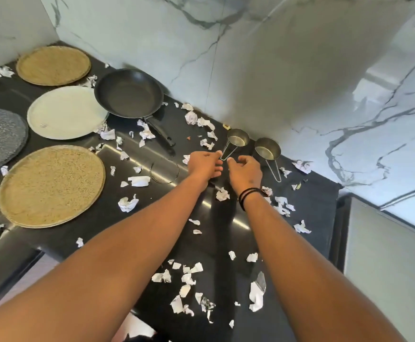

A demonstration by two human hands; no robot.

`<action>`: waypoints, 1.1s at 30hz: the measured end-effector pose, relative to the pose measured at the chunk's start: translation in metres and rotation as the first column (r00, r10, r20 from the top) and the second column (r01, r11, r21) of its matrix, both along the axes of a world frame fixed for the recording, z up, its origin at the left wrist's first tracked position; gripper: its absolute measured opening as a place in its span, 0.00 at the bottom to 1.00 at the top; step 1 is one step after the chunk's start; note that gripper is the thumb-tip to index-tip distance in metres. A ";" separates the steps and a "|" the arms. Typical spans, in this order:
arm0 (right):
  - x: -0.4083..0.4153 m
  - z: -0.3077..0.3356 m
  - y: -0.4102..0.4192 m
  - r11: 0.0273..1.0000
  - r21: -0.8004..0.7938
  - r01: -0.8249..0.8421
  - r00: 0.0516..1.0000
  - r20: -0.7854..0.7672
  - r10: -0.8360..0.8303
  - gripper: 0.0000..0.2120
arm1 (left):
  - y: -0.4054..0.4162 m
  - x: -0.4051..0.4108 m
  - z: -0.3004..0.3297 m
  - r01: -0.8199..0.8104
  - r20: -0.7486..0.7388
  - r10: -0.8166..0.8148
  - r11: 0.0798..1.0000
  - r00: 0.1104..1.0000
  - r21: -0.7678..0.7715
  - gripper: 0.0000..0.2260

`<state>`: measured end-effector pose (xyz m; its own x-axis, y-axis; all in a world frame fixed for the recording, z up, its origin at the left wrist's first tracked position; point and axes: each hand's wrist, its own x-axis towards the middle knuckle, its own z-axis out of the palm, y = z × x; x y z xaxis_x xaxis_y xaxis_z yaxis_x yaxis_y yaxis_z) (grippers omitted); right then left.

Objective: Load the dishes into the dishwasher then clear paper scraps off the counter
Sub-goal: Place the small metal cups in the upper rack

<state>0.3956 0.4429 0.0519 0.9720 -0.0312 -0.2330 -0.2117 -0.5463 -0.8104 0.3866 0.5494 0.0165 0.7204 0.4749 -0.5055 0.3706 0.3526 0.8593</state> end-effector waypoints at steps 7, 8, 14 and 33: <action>0.033 -0.014 0.011 0.999 0.028 0.026 0.997 -0.080 -0.023 0.10 | 0.002 0.017 -0.003 0.081 -0.038 -0.081 0.997 0.996 0.009 0.06; 0.038 -0.020 0.010 0.998 0.043 0.040 0.996 -0.079 -0.037 0.12 | 0.002 0.018 -0.003 0.093 -0.043 -0.092 0.996 0.995 0.017 0.04; 0.065 -0.050 0.008 0.990 0.128 0.059 0.991 -0.130 -0.042 0.15 | 0.003 0.012 0.008 0.102 0.010 -0.102 0.994 0.995 0.034 0.04; -0.018 0.027 -0.039 0.891 0.453 0.025 0.985 -0.163 0.055 0.11 | -0.025 -0.043 0.041 -0.072 0.104 0.075 0.997 0.992 -0.031 0.17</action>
<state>0.3778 0.4037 0.0791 0.9171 0.1305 -0.3768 -0.3602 -0.1340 -0.9232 0.3441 0.5245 0.0577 0.7339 0.5153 -0.4425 0.2512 0.3994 0.8817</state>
